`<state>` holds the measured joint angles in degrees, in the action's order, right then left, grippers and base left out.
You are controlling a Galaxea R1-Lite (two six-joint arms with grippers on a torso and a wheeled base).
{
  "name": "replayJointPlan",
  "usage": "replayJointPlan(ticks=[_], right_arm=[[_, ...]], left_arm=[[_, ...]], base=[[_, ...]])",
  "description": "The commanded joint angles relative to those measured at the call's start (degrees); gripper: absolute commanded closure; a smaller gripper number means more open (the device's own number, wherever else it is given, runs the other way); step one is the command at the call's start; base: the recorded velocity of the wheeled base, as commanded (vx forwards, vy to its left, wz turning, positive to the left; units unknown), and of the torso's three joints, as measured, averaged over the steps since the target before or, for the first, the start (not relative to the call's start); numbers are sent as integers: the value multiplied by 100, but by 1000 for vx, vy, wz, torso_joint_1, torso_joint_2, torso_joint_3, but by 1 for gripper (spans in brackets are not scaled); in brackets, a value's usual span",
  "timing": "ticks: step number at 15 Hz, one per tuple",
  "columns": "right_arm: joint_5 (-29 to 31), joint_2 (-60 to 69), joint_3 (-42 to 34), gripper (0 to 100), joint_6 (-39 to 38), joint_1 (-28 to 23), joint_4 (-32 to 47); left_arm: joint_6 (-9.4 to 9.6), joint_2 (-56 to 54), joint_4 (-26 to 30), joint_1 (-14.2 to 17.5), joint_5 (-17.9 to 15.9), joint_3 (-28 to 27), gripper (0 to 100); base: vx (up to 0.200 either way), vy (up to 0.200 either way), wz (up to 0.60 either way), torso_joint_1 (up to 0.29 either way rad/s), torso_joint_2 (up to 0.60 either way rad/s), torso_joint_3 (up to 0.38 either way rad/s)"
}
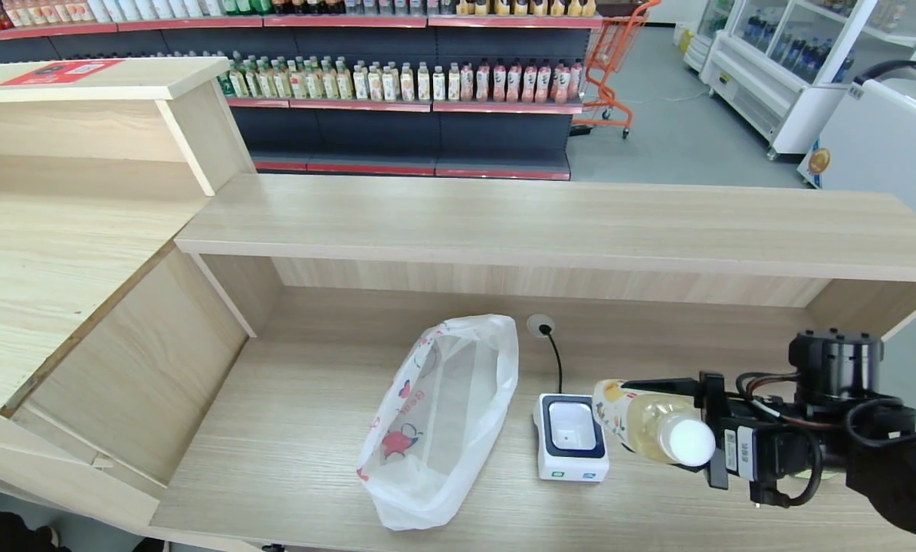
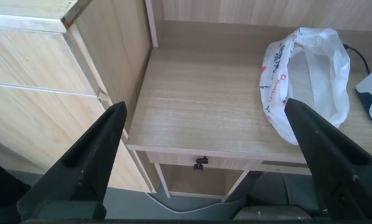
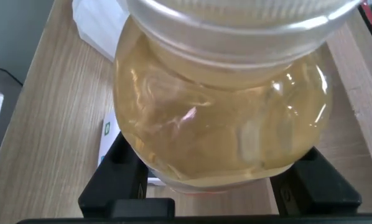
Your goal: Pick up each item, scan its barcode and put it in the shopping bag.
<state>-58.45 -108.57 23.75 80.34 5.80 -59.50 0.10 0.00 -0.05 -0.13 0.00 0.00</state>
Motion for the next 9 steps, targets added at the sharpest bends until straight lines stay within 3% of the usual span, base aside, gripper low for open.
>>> replayJointPlan(ticks=[1,4,9], right_arm=[[1,-384,25,100,79,26,9],[-17,-586,69,100,360,9,0],[1,-1246,807,100,843,35,44]], left_arm=[[-1,9,-4,5,0,0,0],[-1,9,-4,5,0,0,0],[-1,9,-4,5,0,0,0]], base=[[0,0,0,0,0,0],[0,0,0,0,0,0],[0,0,0,0,0,0]])
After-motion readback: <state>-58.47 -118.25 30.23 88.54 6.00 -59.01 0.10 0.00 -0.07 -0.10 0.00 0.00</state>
